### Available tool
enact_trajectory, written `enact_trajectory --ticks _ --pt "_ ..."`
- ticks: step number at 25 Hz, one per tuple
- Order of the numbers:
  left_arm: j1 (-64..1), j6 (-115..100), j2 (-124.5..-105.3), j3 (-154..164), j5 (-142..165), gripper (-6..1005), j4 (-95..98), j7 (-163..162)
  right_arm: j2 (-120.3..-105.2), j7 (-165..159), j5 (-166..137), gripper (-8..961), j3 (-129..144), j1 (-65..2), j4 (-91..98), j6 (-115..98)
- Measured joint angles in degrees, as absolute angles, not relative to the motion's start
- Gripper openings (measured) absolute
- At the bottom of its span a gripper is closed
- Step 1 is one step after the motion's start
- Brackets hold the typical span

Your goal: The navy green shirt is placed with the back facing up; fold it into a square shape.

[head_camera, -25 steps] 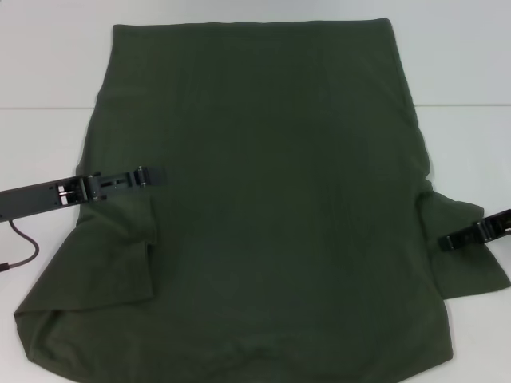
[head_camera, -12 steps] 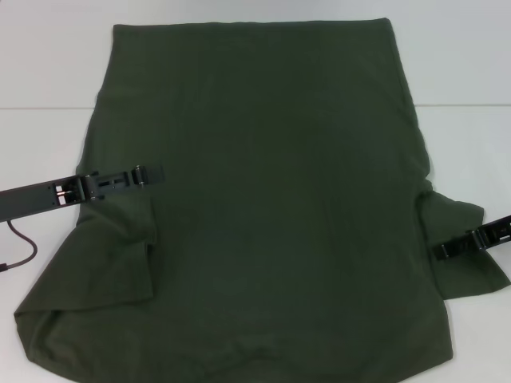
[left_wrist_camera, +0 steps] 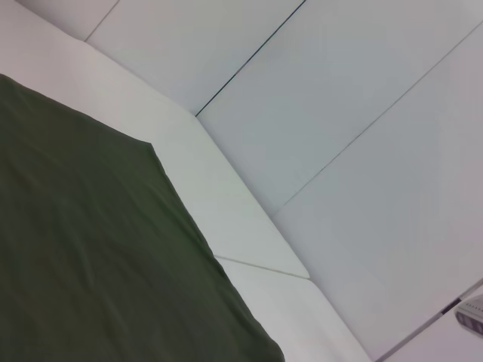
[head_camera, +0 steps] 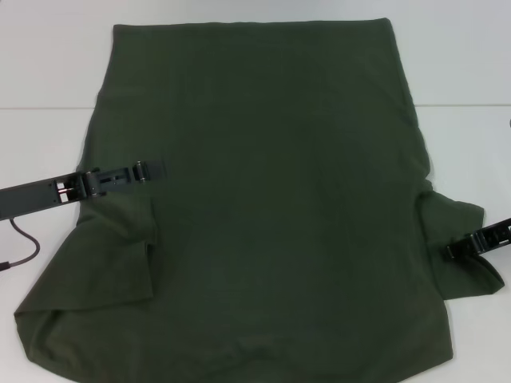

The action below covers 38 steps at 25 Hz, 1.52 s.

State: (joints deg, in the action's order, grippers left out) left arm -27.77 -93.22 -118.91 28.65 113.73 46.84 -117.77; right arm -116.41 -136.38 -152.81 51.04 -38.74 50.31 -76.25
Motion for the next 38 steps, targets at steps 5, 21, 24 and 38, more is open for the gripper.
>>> enact_trajectory --ticks 5,21,24,38 --pt "-27.77 -93.26 -118.85 28.65 113.60 903 46.49 -117.77 -116.25 -136.69 -152.93 456 51.02 -38.62 50.25 -76.29" --pt "-27.77 -93.35 -118.82 28.65 113.55 903 45.88 -117.77 -116.49 -138.29 -155.84 29 50.53 -37.67 53.81 -76.90" --pt "-27.77 -93.34 -118.82 28.65 113.55 903 45.88 -117.77 -116.40 -138.94 -155.80 17 50.31 -37.50 54.74 -77.46" --pt "-26.75 -93.35 -118.82 28.65 112.76 902 45.78 -117.27 -116.03 -139.25 -155.40 58 46.01 -35.51 60.26 -81.18"
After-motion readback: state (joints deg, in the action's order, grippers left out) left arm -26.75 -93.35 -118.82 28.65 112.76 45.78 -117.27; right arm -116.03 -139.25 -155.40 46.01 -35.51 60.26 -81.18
